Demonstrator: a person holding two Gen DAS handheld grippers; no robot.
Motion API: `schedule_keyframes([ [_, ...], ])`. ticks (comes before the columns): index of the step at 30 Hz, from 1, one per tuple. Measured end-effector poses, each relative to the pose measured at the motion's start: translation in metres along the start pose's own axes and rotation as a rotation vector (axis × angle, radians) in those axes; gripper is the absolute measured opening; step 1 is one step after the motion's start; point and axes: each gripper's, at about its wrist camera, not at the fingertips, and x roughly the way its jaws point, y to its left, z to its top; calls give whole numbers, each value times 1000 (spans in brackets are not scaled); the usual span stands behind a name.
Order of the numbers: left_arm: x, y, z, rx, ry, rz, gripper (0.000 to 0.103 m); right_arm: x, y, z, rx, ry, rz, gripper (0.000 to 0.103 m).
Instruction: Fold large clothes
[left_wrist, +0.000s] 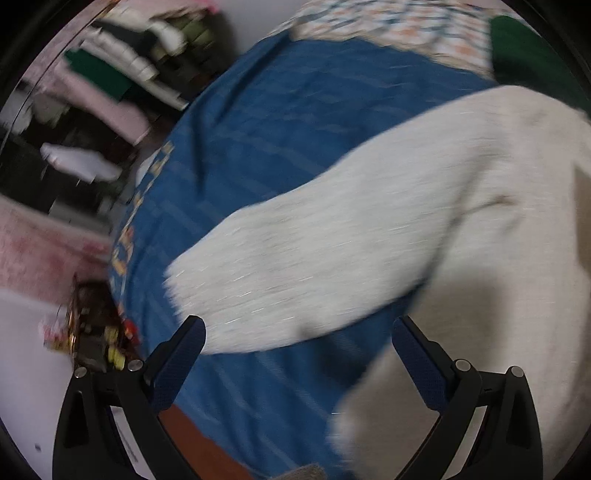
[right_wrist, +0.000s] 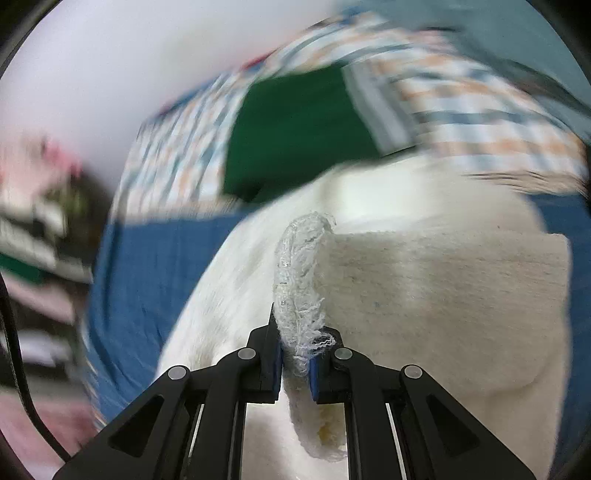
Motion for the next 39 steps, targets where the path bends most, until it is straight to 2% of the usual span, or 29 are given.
schedule_keyframes([
  [1,9,13,-4,-24,19,8,103,36,31,-12,-68,37,-23,11],
  [2,14,18,-8,-36,30,12,103,52,46,-18,-95,53,-36,12],
  [4,24,33,-17,-60,56,25,103,107,75,-34,-185,155,-75,17],
  [5,29,39,-21,-73,68,26,103,124,81,-40,-198,195,-72,26],
  [6,33,48,-23,-86,81,25,103,142,83,-46,-189,264,-14,32],
  [7,38,58,-24,-107,103,21,103,146,80,-49,-168,299,37,45],
  [8,40,63,-27,-123,118,14,103,145,78,-48,-143,313,79,51],
  [9,43,71,-30,-147,136,-2,103,130,70,-48,-110,292,144,51],
  [11,50,87,-35,-206,169,-47,103,95,54,-50,-72,248,208,52],
  [12,52,92,-38,-235,185,-75,103,83,47,-52,-58,234,214,52],
  [14,61,102,-41,-312,221,-165,103,51,24,-62,-16,212,181,52],
  [16,78,109,-40,-413,255,-276,103,37,0,-70,13,227,133,52],
  [19,115,123,-36,-637,306,-467,102,33,-35,-87,48,263,51,52],
  [20,126,126,-35,-691,313,-504,99,34,-45,-82,58,274,35,52],
  [21,138,129,-31,-748,316,-534,93,40,-57,-90,83,292,4,52],
  [22,150,133,-27,-794,312,-548,76,40,-65,-89,101,299,-6,52],
  [24,169,142,-14,-843,284,-505,57,44,-77,-87,126,305,-19,52],
  [25,170,146,-6,-850,252,-493,35,49,-75,-88,130,301,-23,52],
  [26,171,152,4,-845,210,-474,25,54,-71,-89,131,297,-24,52],
  [28,167,162,29,-812,127,-443,19,56,-63,-85,126,288,-15,52],
  [33,149,173,91,-675,-32,-397,17,76,-19,-62,107,263,63,52],
  [35,137,171,112,-595,-98,-366,16,104,4,-53,100,263,84,36],
  [37,110,156,127,-506,-170,-333,16,136,24,-50,96,305,93,33],
  [39,103,156,135,-443,-204,-303,16,170,35,-51,85,368,29,32],
])
